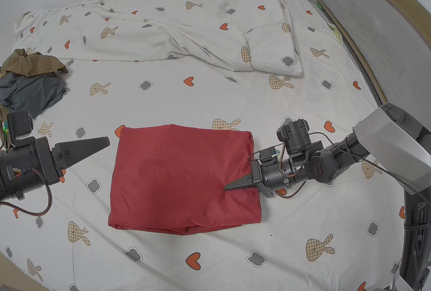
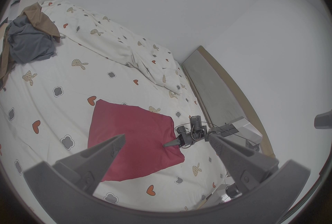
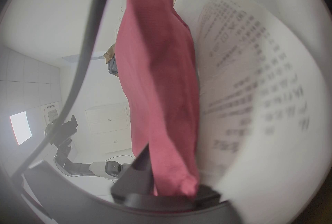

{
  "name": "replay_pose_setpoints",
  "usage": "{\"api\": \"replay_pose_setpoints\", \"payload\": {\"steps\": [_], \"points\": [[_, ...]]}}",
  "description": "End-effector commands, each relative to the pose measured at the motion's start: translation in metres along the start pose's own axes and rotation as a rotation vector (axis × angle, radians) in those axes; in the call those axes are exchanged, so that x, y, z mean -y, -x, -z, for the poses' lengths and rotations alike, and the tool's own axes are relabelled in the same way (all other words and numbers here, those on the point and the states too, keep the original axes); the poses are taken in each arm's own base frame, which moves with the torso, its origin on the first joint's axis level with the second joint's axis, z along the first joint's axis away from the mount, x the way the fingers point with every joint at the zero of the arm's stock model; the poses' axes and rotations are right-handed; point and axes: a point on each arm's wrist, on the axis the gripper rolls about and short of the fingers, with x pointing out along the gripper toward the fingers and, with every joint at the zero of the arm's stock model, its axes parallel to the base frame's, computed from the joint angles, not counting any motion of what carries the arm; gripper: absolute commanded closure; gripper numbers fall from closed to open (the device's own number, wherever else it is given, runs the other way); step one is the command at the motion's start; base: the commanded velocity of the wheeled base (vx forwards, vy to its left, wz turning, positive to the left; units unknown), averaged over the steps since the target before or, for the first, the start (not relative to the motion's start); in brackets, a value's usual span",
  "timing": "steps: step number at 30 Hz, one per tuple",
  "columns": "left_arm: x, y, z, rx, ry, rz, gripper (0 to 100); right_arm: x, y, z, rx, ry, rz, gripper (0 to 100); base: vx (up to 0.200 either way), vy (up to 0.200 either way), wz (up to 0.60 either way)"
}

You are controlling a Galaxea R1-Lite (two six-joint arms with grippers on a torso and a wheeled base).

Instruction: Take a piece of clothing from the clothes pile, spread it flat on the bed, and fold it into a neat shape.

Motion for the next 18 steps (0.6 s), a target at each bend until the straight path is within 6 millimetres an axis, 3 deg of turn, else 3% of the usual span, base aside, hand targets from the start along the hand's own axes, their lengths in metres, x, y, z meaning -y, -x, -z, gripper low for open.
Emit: {"api": "replay_pose_setpoints", "payload": {"steps": [1, 5, 12, 18], "points": [[-0.002, -0.002, 0.001, -0.01, 0.005, -0.003, 0, -0.002, 0.003, -0.001, 0.004, -0.002, -0.003, 100, 0.0, 0.0, 0.0], [-0.002, -0.003, 0.002, -0.016, 0.007, -0.004, 0, -0.001, 0.004, 0.001, 0.001, -0.012, 0.0, 100, 0.0, 0.0, 0.0], [-0.001, -0.004, 0.003, -0.02, 0.005, 0.002, 0, -0.015, 0.033, -0.001, 0.052, -0.01, -0.001, 100, 0.0, 0.0, 0.0], [-0.002, -0.005, 0.003, -0.024, 0.007, 0.001, 0, -0.02, 0.078, 0.006, 0.127, -0.03, 0.024, 100, 0.0, 0.0, 0.0]]}}
